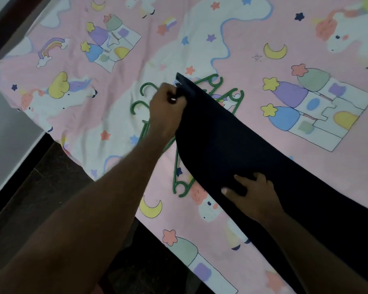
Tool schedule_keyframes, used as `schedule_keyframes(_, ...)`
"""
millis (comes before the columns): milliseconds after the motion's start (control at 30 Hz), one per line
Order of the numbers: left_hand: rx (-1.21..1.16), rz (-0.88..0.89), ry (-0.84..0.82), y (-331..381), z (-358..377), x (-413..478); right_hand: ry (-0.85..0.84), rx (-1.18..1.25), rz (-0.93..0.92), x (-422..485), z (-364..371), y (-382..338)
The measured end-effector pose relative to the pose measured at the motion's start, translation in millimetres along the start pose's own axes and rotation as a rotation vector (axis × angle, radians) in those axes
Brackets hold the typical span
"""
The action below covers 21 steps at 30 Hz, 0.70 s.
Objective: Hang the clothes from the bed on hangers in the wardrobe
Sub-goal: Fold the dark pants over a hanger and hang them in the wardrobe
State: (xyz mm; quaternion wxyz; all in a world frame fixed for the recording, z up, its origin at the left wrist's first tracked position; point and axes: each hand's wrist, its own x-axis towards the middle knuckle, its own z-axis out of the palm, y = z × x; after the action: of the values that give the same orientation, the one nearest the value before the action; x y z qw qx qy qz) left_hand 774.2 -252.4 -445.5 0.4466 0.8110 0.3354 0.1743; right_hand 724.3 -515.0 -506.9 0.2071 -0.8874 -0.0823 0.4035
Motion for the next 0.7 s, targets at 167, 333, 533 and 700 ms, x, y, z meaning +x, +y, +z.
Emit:
schedule_keyframes(167,-0.024,0.575,-0.559,53,33,-154,-0.184,1.571,0.004,-40,-78,18)
schedule_keyframes(333,0.154,0.593,-0.933,20,74,-276,-0.047,1.606,0.193,-66,-43,91)
schedule_keyframes(533,0.315,0.455,-0.946,-15,75,-307,0.199,1.523,0.437,-72,2,138)
schedule_keyframes(700,0.344,0.258,-0.815,-2,87,-304,0.247,1.525,0.371,-80,-7,148)
